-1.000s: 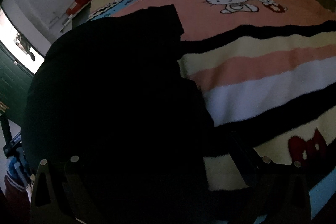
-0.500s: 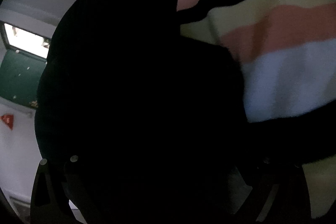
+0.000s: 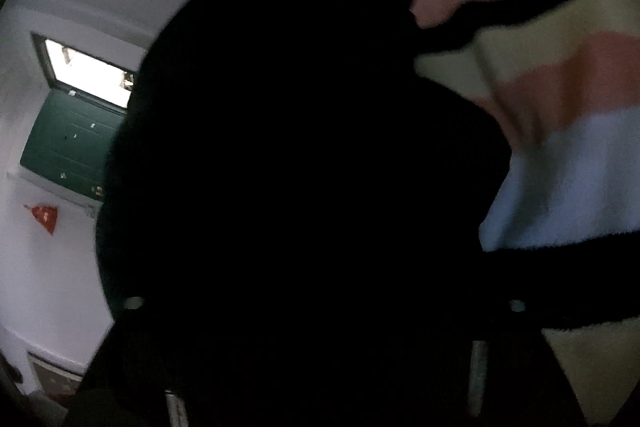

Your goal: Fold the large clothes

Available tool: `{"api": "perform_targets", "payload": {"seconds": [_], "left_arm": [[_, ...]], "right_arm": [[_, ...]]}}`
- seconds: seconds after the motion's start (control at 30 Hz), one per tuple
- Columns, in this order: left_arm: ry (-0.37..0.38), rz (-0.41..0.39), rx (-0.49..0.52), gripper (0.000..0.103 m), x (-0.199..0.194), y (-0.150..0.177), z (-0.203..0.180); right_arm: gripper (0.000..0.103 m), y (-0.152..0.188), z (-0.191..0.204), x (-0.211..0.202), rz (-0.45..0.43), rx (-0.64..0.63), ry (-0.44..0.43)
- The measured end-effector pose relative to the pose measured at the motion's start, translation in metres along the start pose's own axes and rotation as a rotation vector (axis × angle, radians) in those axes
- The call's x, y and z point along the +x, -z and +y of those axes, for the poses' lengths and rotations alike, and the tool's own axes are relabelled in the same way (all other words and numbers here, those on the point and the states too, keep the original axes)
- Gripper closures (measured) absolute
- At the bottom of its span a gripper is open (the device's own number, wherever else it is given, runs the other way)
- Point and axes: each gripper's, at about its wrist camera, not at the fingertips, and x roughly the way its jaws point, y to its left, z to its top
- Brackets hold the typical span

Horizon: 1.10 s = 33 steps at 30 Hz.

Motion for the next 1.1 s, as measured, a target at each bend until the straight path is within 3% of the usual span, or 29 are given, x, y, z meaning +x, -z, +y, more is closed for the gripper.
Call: {"api": "perform_targets", "payload": {"seconds": [0.07,0.17,0.37,0.47,0.63,0.77,0.8,0.9,1.0,1.1], "left_arm": [[-0.007,-0.022,0.01,0.073,-0.008,-0.003,-0.01],[-0.019,-0.053,0.042,0.078,-0.023,-0.011,-0.031],[0.006,-0.097,0.09,0.079,-0.067,-0.01,-0.068],[0.012,-0.105,0.104,0.079,-0.084,-0.005,-0.085],[0.008,-0.097,0.096,0.079,-0.099,0.026,-0.073],[-0.061,-0.035,0.089,0.078,-0.086,0.048,-0.049],[-0.09,-0.02,0.088,0.074,-0.083,0.051,-0.042],[-0.133,0.007,0.045,0.06,-0.086,0.058,-0.017],[-0.149,-0.013,-0.006,0.046,-0.104,0.061,0.001],[-0.191,-0.067,-0.027,0.042,-0.136,0.064,0.007]], "right_arm": [[0.066,-0.001,0.015,-0.006,-0.02,-0.039,0.017],[0.074,-0.006,0.042,-0.021,-0.065,-0.102,0.025],[0.077,-0.013,0.096,-0.057,-0.13,-0.198,0.04],[0.077,0.002,0.118,-0.077,-0.138,-0.232,0.035],[0.077,0.033,0.106,-0.106,-0.124,-0.227,0.01],[0.077,0.056,0.083,-0.08,-0.092,-0.159,0.036],[0.077,0.06,0.072,-0.075,-0.082,-0.138,0.052],[0.069,0.07,0.047,-0.07,-0.08,-0.083,0.09],[0.049,0.076,0.03,-0.077,-0.094,-0.044,0.147],[0.042,0.079,0.03,-0.082,-0.092,-0.051,0.18]]}}
